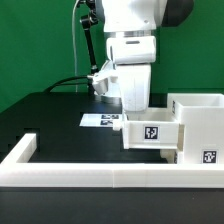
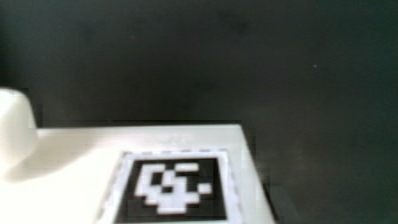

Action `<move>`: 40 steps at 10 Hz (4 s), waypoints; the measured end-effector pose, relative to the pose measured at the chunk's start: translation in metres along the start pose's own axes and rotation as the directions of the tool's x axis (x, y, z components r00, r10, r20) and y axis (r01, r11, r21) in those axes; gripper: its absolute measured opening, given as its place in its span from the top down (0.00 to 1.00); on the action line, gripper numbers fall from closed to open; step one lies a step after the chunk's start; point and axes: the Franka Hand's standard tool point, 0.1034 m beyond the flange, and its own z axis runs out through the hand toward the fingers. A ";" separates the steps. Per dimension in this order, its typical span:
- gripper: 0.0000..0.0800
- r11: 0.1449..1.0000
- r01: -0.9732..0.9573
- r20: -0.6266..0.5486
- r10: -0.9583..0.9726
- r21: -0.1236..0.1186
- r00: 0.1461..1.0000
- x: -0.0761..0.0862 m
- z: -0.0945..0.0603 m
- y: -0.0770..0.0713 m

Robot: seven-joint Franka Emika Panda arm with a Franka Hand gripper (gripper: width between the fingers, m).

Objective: Assemble drawer

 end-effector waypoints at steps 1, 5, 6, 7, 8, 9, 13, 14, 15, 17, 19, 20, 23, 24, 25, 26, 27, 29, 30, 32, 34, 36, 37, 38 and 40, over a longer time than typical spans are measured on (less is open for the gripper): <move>0.95 1.000 0.000 0.000 0.000 0.002 1.000 0.000 0.001 -0.001; 0.95 1.000 -0.001 -0.003 0.001 0.007 1.000 0.003 0.004 -0.002; 0.95 1.000 0.001 -0.003 -0.001 0.007 1.000 0.005 0.004 -0.002; 0.95 1.000 0.005 -0.004 -0.005 0.007 1.000 0.007 0.004 -0.002; 0.95 1.000 0.008 -0.005 -0.008 0.007 1.000 0.010 0.004 -0.002; 0.95 1.000 0.009 -0.006 -0.009 0.007 1.000 0.012 0.004 -0.002; 0.95 1.000 0.020 -0.010 -0.020 0.006 1.000 0.019 0.004 -0.002; 0.95 1.000 0.025 -0.011 -0.025 0.006 1.000 0.022 0.004 -0.002; 0.95 0.999 0.031 -0.014 -0.031 0.006 0.999 0.026 0.005 -0.001; 0.95 0.999 0.035 -0.015 -0.035 0.005 0.999 0.029 0.005 0.000; 0.85 0.999 0.034 -0.015 -0.034 0.006 0.999 0.028 0.005 0.000; 0.68 0.999 0.034 -0.015 -0.034 0.011 0.999 0.028 0.006 -0.001; 0.28 0.999 0.037 -0.013 -0.037 -0.001 0.999 0.033 -0.004 0.001; 0.28 0.999 0.034 -0.012 -0.034 -0.009 0.999 0.035 -0.009 0.001; 0.20 0.999 0.034 -0.006 -0.034 -0.017 0.999 0.035 -0.018 0.002; 0.19 0.999 0.032 0.003 -0.032 -0.022 0.999 0.032 -0.031 0.003; 0.19 1.000 0.025 0.012 -0.025 -0.018 1.000 0.025 -0.043 0.004; 0.19 0.999 0.032 0.028 -0.032 -0.015 0.999 0.001 -0.063 0.009; 0.19 1.000 0.023 0.028 -0.023 -0.019 0.999 -0.005 -0.064 0.012; 0.19 0.999 0.030 0.021 -0.030 -0.013 0.999 -0.010 -0.062 0.010; 0.19 0.998 0.068 -0.012 -0.068 0.005 0.998 -0.020 -0.045 0.009; 0.19 0.999 0.046 -0.083 -0.045 -0.002 0.996 -0.022 -0.026 0.035; 0.19 0.999 0.049 -0.130 -0.050 -0.011 0.990 -0.022 -0.021 0.046; 0.19 0.999 0.031 -0.169 -0.032 -0.008 0.985 -0.025 -0.014 0.050; 0.19 1.000 0.005 -0.213 -0.006 -0.005 0.977 -0.023 -0.006 0.051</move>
Offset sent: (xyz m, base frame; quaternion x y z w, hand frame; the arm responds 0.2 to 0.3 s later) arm 0.0034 0.0057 0.0039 -0.0027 -0.0054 0.0012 1.0000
